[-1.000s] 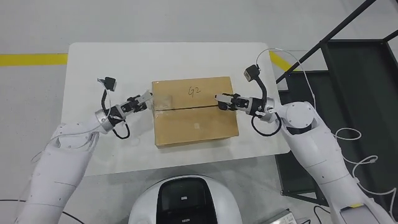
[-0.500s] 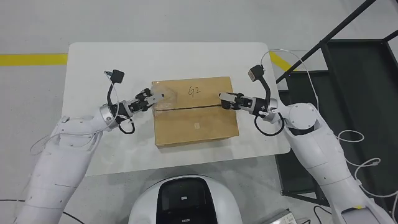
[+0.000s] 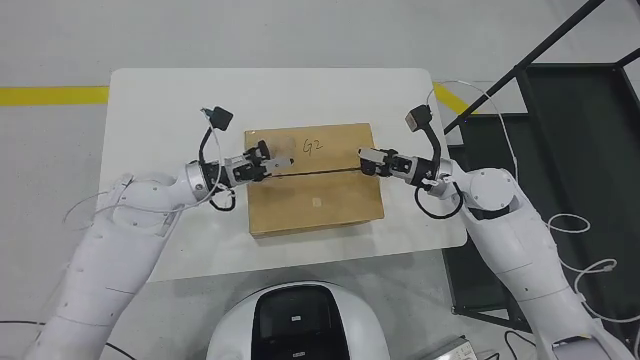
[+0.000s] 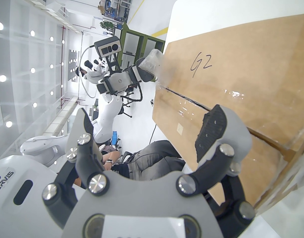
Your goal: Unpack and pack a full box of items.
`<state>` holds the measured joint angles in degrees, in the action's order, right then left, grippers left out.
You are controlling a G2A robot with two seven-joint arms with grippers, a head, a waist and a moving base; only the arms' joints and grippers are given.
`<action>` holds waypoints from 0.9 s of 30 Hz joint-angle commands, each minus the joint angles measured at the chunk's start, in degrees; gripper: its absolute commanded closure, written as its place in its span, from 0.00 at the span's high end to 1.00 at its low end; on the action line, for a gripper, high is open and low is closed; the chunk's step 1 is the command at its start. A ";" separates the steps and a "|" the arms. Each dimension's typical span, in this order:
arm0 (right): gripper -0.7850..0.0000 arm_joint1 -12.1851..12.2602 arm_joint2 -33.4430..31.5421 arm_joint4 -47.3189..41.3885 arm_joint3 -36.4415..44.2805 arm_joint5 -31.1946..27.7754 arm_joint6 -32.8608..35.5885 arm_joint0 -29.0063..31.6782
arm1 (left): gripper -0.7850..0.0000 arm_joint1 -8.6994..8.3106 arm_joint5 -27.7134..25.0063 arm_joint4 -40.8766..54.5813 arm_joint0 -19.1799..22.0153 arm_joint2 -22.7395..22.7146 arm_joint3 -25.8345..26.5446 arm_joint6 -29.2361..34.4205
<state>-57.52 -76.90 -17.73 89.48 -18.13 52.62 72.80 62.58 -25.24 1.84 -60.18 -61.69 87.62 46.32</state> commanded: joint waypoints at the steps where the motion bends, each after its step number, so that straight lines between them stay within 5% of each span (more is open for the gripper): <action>1: 1.00 0.00 -0.07 -0.09 -0.16 0.00 -0.02 0.00 | 1.00 0.25 0.19 -0.69 0.53 1.37 -0.29 0.34; 11: 1.00 -0.11 0.35 -0.31 -0.72 -0.35 -0.23 -0.21 | 1.00 0.71 -2.51 -1.61 0.94 4.46 1.08 2.92; 27: 1.00 -0.51 2.22 0.84 -1.94 -0.90 -0.96 -1.59 | 1.00 -1.94 -8.58 17.34 -8.24 -11.15 6.70 1.21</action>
<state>-58.02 -74.76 -17.05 87.54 -19.07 51.72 71.30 60.73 -33.91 18.82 -68.06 -72.19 94.62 47.76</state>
